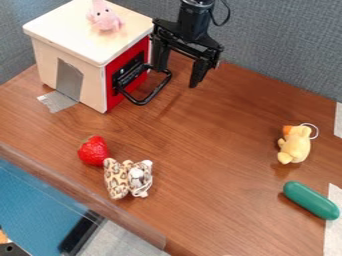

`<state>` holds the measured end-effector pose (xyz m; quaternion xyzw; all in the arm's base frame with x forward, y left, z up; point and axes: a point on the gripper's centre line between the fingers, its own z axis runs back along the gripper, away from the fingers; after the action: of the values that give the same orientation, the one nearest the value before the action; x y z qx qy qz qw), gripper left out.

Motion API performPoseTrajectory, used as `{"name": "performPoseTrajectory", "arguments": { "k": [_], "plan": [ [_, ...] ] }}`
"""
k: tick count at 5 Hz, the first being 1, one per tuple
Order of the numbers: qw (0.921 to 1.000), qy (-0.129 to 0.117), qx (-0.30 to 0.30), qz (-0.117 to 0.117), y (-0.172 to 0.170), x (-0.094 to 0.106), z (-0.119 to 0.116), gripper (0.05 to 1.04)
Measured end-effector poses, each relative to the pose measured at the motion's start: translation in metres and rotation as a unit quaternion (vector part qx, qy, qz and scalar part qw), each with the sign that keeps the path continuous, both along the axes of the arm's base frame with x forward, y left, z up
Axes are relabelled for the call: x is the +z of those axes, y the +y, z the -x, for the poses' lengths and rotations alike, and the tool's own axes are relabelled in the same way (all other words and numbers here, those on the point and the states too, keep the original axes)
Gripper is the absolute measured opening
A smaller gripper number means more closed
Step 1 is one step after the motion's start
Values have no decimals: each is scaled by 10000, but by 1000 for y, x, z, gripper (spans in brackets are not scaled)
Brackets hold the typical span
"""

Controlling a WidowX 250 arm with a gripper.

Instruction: Take the pink object off the drawer and put it on the table

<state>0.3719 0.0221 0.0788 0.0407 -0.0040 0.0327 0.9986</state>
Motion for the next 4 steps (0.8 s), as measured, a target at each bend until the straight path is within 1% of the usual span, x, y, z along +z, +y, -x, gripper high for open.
{"name": "performPoseTrajectory", "arguments": {
  "k": [1, 2, 3, 4],
  "plan": [
    [9998, 216, -12, 34, -1, -16, 3, 1001],
    [9997, 112, 17, 233, 6, 0, 5, 1001],
    [9985, -410, 159, 324, 27, 44, 1, 1001],
    [9964, -712, 352, 279, 51, 66, 5, 1001]
  ]
}}
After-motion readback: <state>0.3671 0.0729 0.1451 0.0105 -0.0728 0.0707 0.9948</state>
